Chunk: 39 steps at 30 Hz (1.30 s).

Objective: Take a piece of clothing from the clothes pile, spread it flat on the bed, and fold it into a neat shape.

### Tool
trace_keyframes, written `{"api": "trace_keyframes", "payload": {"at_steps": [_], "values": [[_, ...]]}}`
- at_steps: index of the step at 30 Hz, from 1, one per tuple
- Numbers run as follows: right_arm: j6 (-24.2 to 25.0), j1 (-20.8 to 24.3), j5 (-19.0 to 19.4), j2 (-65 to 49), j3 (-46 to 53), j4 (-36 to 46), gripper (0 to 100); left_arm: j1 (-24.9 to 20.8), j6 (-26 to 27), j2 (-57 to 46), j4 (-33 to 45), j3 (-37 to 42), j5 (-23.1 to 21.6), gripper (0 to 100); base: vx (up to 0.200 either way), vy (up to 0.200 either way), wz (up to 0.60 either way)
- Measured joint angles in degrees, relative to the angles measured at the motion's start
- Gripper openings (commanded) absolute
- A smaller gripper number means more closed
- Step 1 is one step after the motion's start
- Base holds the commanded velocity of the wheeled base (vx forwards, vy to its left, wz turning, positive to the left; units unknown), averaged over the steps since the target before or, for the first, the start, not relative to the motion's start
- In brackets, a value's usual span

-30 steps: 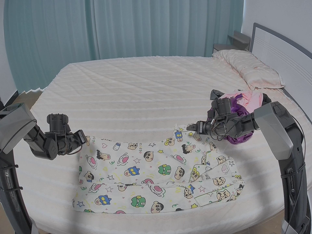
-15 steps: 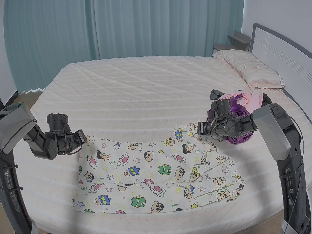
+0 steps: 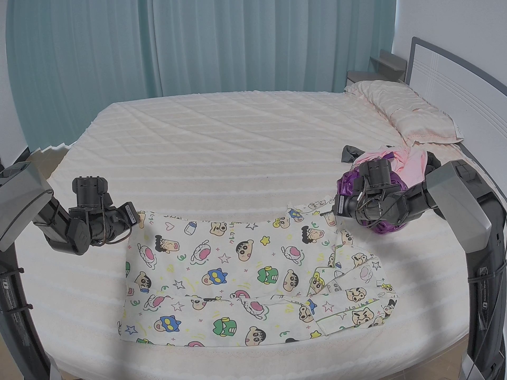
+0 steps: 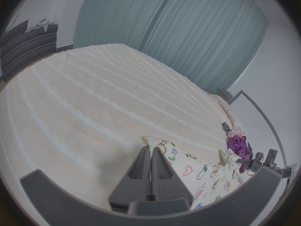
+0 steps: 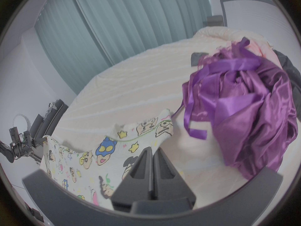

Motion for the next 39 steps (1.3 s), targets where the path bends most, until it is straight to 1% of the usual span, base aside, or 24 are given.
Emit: {"api": "trace_keyframes", "payload": {"at_steps": [4, 6, 16, 24, 30, 39], "values": [[0.15, -0.69, 0.06, -1.16, 2.97, -5.03, 0, 0.28, 0.18, -0.68, 0.06, -0.18, -0.01, 0, 0.0, 0.0, 0.0], [0.52, -0.99, 0.09, -1.56, 3.8, -6.18, 0, 0.69, 0.22, -0.82, 0.04, -0.24, -0.04, 0, 0.0, 0.0, 0.0], [0.93, -1.3, 0.11, -2.12, 4.5, -6.62, 0, 2.34, 0.24, 0.56, -0.11, -2.74, -0.23, 0, 0.0, 0.0, 0.0], [0.96, -1.27, 0.06, -2.28, 4.63, -9.2, 0, 3.01, 0.35, 2.22, -0.11, -3.96, -0.28, 0, 0.0, 0.0, 0.0], [0.93, -1.13, 0.02, -2.73, 5.49, -9.31, 0, 3.01, 1.37, 2.49, -0.13, -3.52, -0.3, 0, 0.0, 0.0, 0.0], [0.68, -0.94, 0.06, -5.25, 9.24, -9.41, 0, 3.01, 5.17, 1.77, -0.27, -0.21, -0.37, 0, 0.0, 0.0, 0.0]]}}
